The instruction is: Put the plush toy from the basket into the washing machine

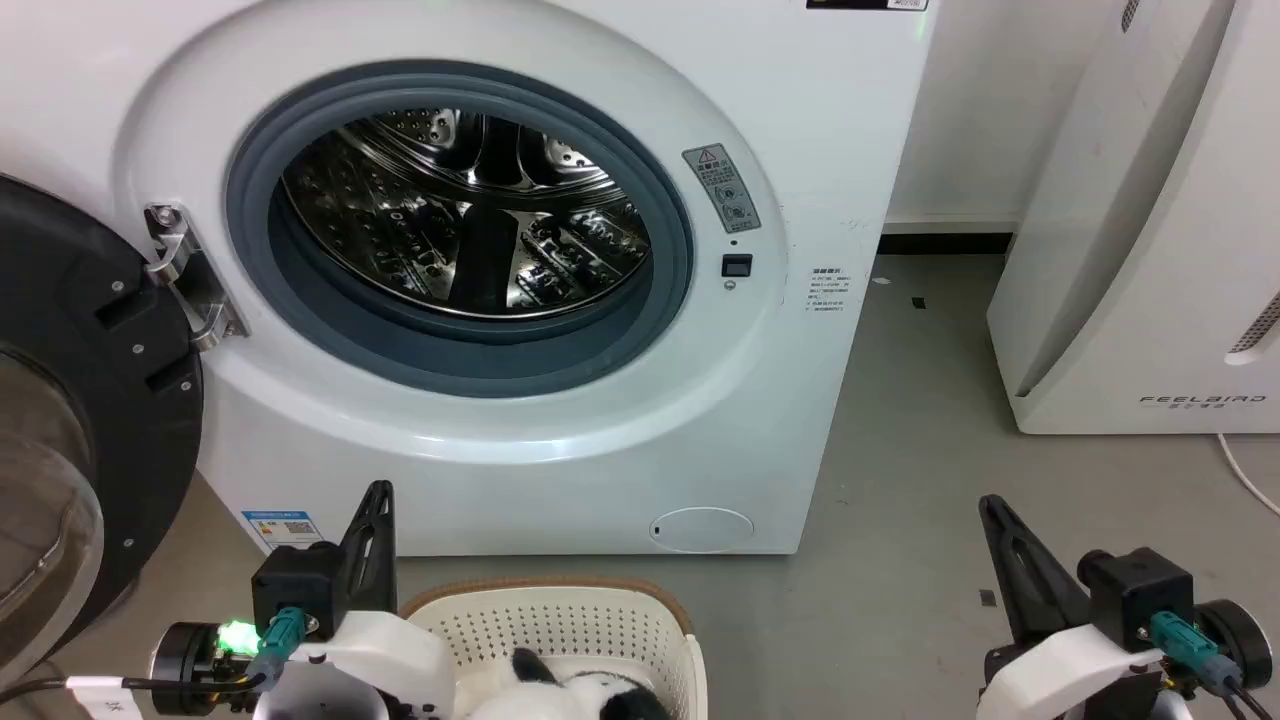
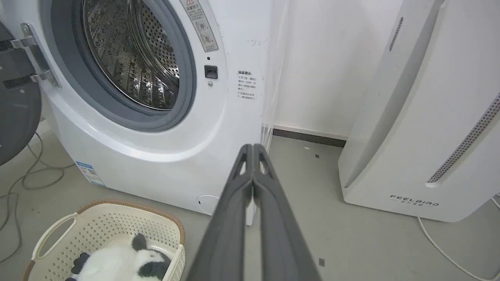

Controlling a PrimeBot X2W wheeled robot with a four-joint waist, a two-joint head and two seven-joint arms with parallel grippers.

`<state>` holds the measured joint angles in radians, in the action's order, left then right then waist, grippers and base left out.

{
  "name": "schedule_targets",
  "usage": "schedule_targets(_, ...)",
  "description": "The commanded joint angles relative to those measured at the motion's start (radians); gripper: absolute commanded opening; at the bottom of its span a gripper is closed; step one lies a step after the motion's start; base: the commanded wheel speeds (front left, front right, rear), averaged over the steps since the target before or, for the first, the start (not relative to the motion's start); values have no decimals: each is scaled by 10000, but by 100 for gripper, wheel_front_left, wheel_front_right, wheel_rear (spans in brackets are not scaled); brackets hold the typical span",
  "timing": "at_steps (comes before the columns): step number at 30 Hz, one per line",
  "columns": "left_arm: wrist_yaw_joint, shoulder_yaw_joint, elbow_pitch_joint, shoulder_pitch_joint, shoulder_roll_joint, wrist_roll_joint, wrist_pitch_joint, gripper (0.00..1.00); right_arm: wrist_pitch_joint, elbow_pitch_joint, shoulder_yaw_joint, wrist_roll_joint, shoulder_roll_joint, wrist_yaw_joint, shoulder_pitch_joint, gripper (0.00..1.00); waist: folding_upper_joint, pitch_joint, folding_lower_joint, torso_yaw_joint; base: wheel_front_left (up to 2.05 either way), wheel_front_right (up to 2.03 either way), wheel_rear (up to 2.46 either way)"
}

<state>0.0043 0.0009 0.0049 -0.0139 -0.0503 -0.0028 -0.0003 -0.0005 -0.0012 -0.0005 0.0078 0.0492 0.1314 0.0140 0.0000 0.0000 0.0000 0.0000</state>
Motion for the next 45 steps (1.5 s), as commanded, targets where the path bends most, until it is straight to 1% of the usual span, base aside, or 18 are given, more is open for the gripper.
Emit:
schedule_targets(1, -43, -9, -49, 139, 1, 28, 3, 0, 5, 12, 5, -78, 10, -7, -140, 0, 0, 0, 0, 0, 0, 0, 0)
schedule_targets(27, -43, -9, -49, 139, 1, 28, 3, 0, 5, 12, 5, -78, 10, -7, -140, 0, 0, 0, 0, 0, 0, 0, 0)
schedule_targets(28, 1, -2, 0, 0, 0, 0, -2, 100, -3, 0, 0, 1, 0, 0, 0, 100, 0, 1, 0, 0, 0, 0, 0)
schedule_targets(45, 197, -198, 178, -188, -7, -22, -293, 100, -292, -100, -269, 429, 1, -1, -21, 100, 0, 113, 0, -30, 0, 0, 0)
